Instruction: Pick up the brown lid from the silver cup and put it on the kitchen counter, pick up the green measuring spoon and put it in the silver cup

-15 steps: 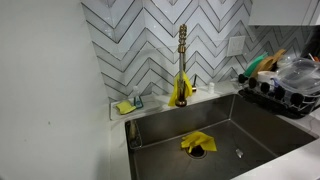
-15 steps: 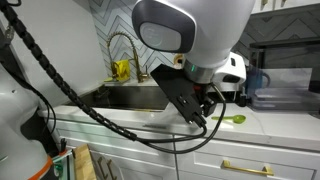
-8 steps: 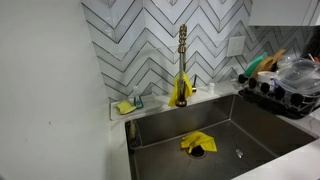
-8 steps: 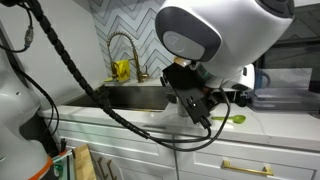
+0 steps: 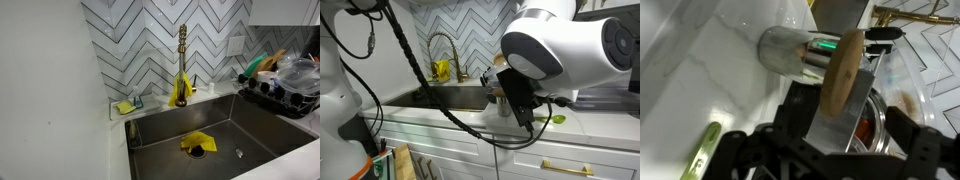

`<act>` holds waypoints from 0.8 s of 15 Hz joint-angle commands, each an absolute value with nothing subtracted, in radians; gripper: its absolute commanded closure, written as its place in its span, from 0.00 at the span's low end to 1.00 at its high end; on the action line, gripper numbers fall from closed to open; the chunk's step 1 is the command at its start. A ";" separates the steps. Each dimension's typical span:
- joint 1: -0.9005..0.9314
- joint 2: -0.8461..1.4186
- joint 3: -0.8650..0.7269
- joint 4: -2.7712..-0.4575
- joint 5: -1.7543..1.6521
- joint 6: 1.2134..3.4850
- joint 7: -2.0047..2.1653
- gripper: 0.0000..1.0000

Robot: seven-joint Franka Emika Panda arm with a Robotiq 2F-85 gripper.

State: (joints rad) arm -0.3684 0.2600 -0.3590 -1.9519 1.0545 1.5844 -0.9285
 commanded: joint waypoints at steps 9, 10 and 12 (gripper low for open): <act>-0.421 0.418 -0.300 -1.857 1.132 1.477 -0.891 0.17; -0.424 0.423 -0.298 -1.853 1.138 1.468 -0.890 0.24; -0.427 0.431 -0.295 -1.846 1.146 1.451 -0.885 0.21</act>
State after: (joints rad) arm -0.3996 0.4049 -0.3126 -1.8730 1.1184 1.4929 -0.9064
